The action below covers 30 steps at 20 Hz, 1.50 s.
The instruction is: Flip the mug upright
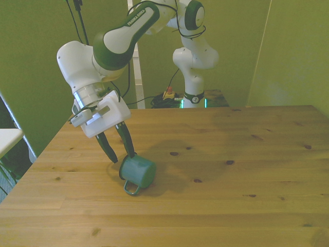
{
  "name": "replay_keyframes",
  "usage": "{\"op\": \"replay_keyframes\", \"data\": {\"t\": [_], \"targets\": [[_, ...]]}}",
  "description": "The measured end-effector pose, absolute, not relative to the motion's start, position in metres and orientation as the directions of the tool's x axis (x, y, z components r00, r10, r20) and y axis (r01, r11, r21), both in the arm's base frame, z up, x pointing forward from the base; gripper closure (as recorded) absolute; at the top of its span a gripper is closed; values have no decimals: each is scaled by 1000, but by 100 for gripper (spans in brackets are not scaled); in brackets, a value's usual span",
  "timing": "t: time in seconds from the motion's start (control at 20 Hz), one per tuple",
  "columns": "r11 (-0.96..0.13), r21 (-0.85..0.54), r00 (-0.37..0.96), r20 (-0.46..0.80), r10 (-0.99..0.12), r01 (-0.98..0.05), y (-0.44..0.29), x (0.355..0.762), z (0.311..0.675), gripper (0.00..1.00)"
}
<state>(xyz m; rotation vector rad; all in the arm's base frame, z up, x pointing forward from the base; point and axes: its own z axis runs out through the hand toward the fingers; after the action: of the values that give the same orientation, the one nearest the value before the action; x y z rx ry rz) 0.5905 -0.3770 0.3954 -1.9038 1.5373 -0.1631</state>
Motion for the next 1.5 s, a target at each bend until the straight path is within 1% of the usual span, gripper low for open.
{"op": "replay_keyframes", "data": {"t": [0.15,0.3,0.65,0.95,1.0,1.3,1.5], "targets": [[-62,-605,329,-342,-880,-794,-373,591,393,0],[-46,-627,354,-375,-857,-777,-366,597,383,0],[-23,-647,410,-455,-790,-762,-352,601,365,0],[-17,-683,464,-478,-746,-731,-345,610,359,0],[-14,-685,466,-480,-743,-728,-344,612,357,100],[8,-702,483,-497,-721,-712,-338,623,343,100],[8,-707,489,-498,-716,-707,-335,625,341,100]]}}
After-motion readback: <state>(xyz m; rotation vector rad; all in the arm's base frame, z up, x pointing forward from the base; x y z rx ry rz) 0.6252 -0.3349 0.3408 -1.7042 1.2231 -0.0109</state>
